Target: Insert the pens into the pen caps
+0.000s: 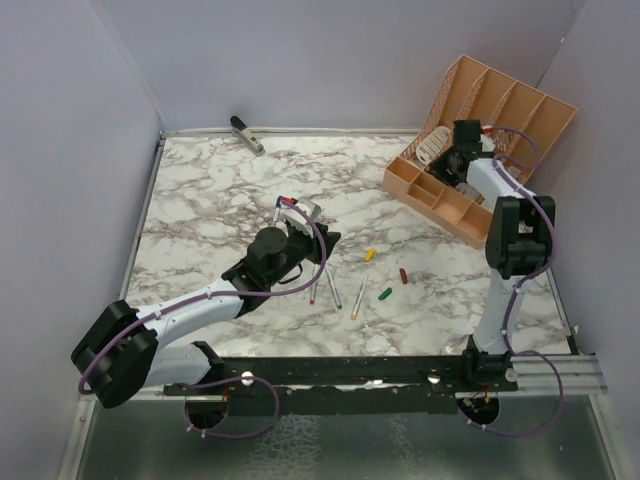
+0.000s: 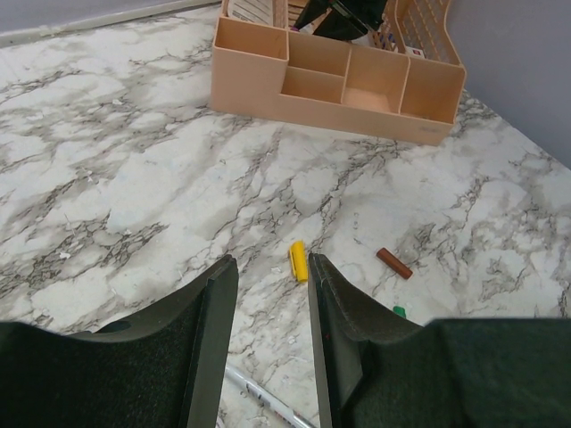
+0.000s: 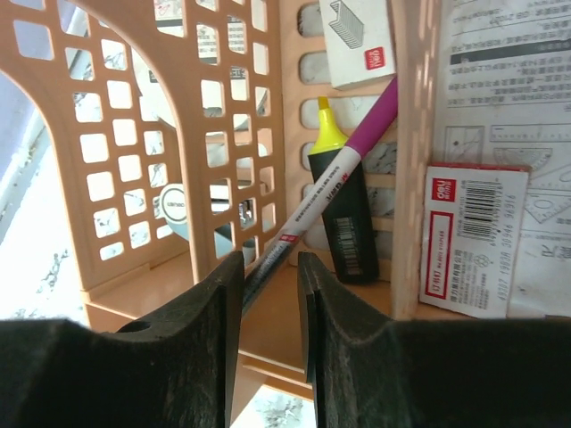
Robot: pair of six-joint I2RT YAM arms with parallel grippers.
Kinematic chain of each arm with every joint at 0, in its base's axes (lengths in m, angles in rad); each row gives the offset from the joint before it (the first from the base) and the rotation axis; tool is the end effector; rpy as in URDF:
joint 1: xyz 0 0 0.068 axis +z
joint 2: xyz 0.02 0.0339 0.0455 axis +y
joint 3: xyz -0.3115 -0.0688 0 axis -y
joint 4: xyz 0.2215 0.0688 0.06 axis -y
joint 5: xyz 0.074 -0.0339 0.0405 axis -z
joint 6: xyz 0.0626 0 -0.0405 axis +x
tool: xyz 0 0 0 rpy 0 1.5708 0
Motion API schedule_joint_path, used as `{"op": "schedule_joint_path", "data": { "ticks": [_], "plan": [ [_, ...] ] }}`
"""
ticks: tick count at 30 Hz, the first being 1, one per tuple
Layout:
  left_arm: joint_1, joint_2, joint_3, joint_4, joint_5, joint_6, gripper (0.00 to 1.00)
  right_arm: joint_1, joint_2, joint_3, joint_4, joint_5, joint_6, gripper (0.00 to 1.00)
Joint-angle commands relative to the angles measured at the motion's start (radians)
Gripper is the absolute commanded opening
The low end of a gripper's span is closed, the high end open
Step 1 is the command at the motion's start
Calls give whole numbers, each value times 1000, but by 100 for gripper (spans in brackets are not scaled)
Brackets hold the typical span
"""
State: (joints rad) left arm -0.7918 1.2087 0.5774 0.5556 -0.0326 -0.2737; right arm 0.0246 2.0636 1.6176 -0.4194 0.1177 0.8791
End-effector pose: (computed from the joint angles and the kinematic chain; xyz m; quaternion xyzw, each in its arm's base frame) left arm 0.1842 -0.1836 0.3122 0.1771 0.7116 -0.3350 0.5916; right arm 0.4814 0.0045 0.2428 0.4067 0.8442 0.1009 0.3343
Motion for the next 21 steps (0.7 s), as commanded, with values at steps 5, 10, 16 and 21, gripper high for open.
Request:
{"op": "schedule_joint_path", "data": {
  "ticks": [5,10,16,21],
  "plan": [
    [5,-11,-1,8,17,10,40,11,50,42,25,-90,56,30],
    [4,-12,2,9,3,10,40,11,76,60,4,-101,25,12],
    [5,-11,11,9,-3,13,40,10,84,16,13,-111,10,1],
    [5,-15,9,8,-8,13,40,10,78,-23,34,-124,33,1]
  ]
}}
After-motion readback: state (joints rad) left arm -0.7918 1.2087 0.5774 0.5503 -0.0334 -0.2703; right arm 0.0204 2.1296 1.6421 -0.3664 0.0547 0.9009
